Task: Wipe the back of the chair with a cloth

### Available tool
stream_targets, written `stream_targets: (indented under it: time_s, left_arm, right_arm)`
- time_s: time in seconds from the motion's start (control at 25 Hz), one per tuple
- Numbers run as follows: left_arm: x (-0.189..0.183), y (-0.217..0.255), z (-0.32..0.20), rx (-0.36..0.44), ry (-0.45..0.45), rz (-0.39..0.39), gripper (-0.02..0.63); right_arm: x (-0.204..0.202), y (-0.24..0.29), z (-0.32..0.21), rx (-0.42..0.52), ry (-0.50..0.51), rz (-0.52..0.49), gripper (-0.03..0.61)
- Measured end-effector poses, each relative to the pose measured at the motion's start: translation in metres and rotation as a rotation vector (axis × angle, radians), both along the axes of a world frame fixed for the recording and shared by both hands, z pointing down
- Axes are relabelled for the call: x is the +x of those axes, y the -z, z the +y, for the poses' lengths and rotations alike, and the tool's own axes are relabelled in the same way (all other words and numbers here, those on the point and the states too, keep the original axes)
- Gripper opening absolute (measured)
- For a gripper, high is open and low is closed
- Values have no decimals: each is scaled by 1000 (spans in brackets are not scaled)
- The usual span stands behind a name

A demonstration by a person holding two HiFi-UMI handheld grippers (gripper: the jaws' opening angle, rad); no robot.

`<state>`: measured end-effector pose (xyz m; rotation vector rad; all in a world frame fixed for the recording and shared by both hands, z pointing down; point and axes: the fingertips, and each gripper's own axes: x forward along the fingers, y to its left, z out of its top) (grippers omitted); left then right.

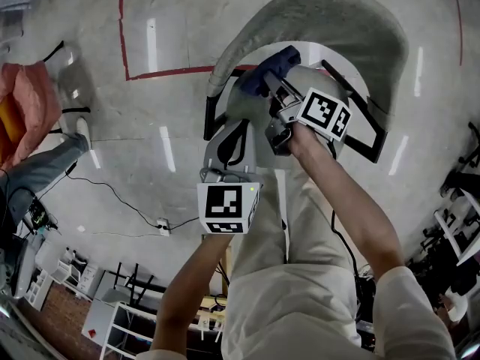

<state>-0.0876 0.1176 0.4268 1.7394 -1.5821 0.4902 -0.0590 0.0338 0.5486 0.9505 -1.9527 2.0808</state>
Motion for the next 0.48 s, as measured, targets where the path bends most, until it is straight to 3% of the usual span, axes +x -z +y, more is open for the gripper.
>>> stream_targets:
  time_s: [0.16, 0.48]
  left_arm:
    - [8, -2, -6, 2, -43, -7, 0]
    - [16, -9, -5, -21, -50, 12, 0]
  right_arm:
    - [7, -17, -9, -59, -85, -6, 97]
    - [7, -37, -20, -84, -141, 27, 95]
